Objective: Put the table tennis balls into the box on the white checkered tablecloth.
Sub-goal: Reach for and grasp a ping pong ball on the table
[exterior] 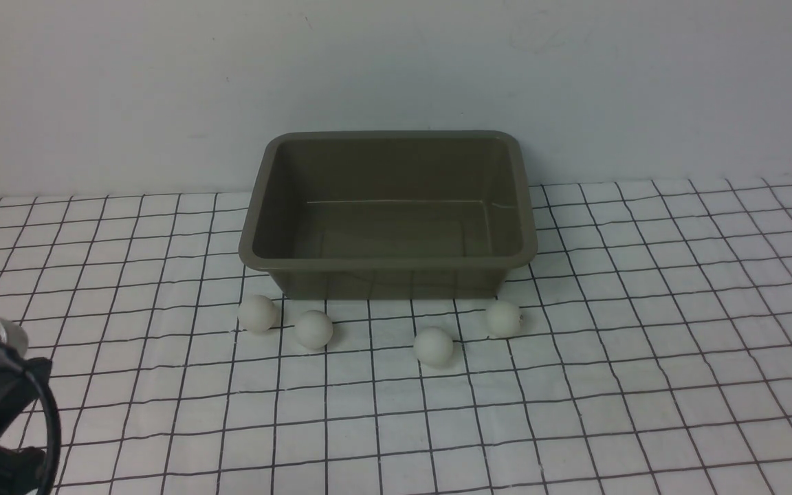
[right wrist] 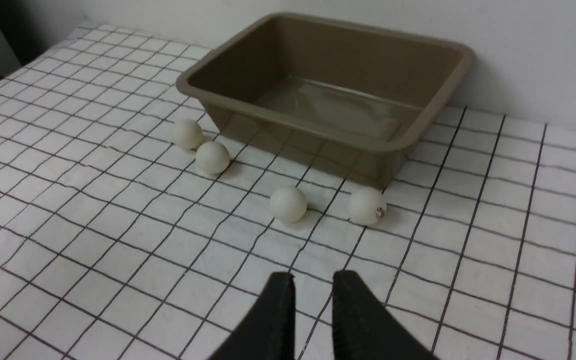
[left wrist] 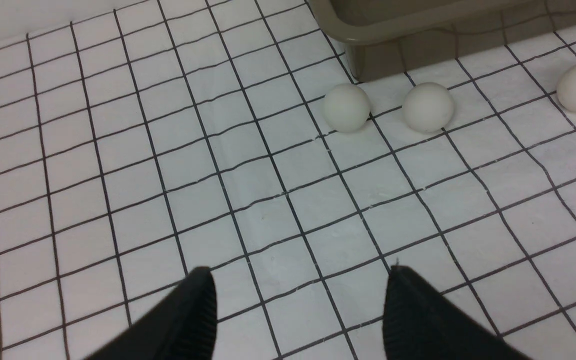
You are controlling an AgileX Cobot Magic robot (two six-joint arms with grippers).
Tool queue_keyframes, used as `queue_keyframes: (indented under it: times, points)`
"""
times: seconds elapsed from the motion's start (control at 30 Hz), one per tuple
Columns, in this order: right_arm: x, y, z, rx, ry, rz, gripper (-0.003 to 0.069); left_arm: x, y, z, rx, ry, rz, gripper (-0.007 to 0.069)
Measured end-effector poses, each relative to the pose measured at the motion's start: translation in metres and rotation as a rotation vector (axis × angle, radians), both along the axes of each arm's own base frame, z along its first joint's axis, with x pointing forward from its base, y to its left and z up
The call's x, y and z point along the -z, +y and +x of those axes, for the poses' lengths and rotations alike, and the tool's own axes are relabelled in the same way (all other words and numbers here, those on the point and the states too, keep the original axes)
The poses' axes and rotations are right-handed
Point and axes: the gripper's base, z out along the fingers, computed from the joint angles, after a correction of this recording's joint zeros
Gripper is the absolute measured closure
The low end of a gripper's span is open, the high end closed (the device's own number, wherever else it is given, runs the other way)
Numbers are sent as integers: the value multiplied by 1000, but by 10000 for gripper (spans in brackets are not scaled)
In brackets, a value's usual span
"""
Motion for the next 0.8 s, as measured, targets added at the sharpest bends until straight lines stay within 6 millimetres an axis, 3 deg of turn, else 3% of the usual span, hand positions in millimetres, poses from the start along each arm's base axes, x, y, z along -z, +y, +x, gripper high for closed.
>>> queue_keyframes:
  times: [0.13,0.3,0.6,0.8]
  points:
    - [13,5,36,-34,102,-42,435,-1,0,1,-7,-15,-5,206]
    - [22,8,69,-102,157,-155,344,-2,-1,1,-5,-23,-17,226]
    - [28,15,148,-113,277,-181,326,-3,-1,1,-6,-28,-36,272]
    - [41,21,181,-141,329,-166,326,-3,-1,2,-8,-32,-36,272]
